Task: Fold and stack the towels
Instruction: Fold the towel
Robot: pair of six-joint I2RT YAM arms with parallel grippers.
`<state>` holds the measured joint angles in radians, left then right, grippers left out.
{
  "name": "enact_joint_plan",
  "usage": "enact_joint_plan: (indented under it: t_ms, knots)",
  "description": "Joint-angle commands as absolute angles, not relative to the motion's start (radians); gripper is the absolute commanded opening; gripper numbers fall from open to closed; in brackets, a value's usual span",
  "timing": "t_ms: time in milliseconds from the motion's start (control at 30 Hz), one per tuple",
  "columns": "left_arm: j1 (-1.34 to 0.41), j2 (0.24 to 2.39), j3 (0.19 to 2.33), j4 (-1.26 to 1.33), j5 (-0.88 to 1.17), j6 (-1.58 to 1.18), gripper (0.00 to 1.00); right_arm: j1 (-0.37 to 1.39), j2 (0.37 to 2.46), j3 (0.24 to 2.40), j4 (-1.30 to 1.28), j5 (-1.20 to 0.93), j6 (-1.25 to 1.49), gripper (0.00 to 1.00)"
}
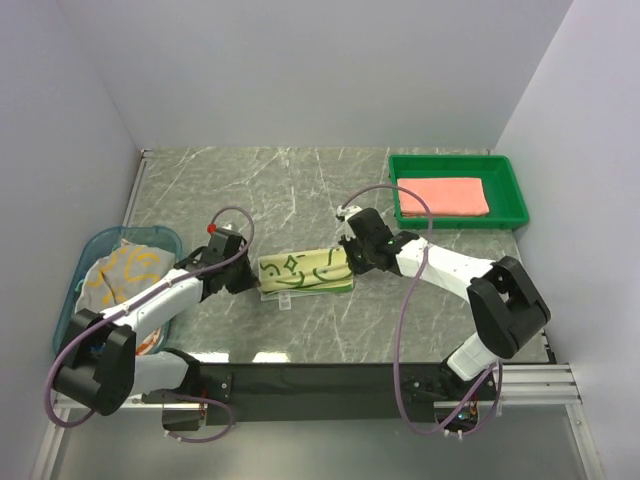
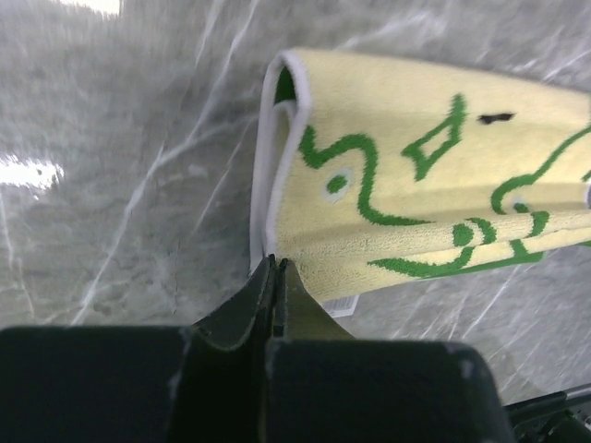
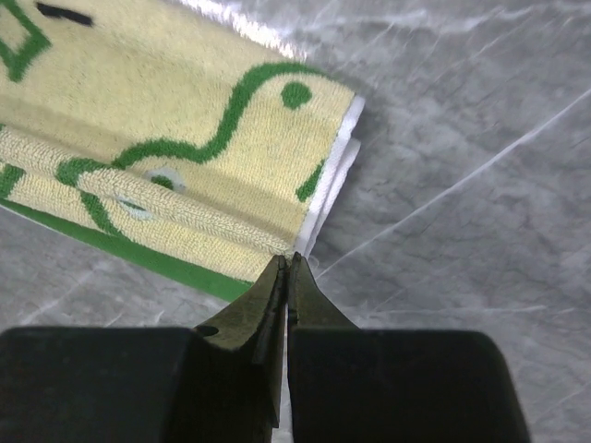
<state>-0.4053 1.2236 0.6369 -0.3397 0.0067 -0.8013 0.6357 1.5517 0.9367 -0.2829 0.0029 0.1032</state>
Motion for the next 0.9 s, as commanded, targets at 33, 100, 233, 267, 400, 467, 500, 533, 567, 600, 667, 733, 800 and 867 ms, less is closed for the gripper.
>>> enact_joint_plan:
  t_ms: [33, 100, 233, 267, 400, 467, 500, 533, 567, 600, 667, 733, 800, 867]
  knots:
    - [-0.414, 1.229, 0.595, -0.341, -0.028, -0.818, 0.01, 0.624, 1.594, 0.966, -0.385, 0.087, 0.124, 0.0]
    - [-0.422, 1.229, 0.592, -0.339, -0.035, -0.822, 0.01, 0.624, 1.62, 0.983, -0.406, 0.083, 0.132, 0.01]
    - [-0.425, 1.236, 0.597, -0.354, -0.054, -0.824, 0.14, 0.627, 1.637, 0.992, -0.442, 0.029, 0.138, 0.08]
    - [-0.426, 1.23, 0.6, -0.36, -0.057, -0.825, 0.2, 0.627, 1.635, 0.992, -0.446, 0.029, 0.141, 0.16]
    - [-0.44, 1.155, 0.612, -0.394, -0.075, -0.831, 0.62, 0.643, 1.545, 0.991, -0.472, 0.017, 0.158, 0.4]
    - [-0.442, 1.1, 0.623, -0.416, -0.077, -0.838, 0.67, 0.649, 1.499, 0.994, -0.489, 0.009, 0.169, 0.68]
    - [-0.446, 1.082, 0.641, -0.438, -0.077, -0.839, 0.68, 0.649, 1.452, 1.0, -0.494, 0.003, 0.173, 0.69]
    - [-0.448, 1.051, 0.65, -0.452, -0.083, -0.848, 0.68, 0.653, 1.43, 1.003, -0.497, 0.003, 0.179, 0.69]
    - [-0.449, 1.036, 0.673, -0.462, -0.086, -0.853, 0.68, 0.653, 1.407, 1.006, -0.495, 0.005, 0.187, 0.69]
    - [-0.456, 1.011, 0.684, -0.477, -0.087, -0.857, 0.68, 0.655, 1.367, 1.009, -0.477, -0.029, 0.211, 0.69]
    - [-0.463, 0.994, 0.706, -0.482, -0.083, -0.879, 0.68, 0.653, 1.332, 1.0, -0.439, -0.047, 0.25, 0.69]
    - [-0.479, 0.991, 0.741, -0.465, -0.068, -0.902, 0.65, 0.652, 1.292, 0.956, -0.335, -0.087, 0.337, 0.67]
    - [-0.508, 1.014, 0.768, -0.437, -0.045, -0.923, 0.6, 0.652, 1.266, 0.884, -0.241, -0.107, 0.441, 0.6]
    - [-0.547, 1.044, 0.793, -0.388, -0.04, -0.946, 0.5, 0.652, 1.262, 0.835, -0.105, -0.11, 0.536, 0.53]
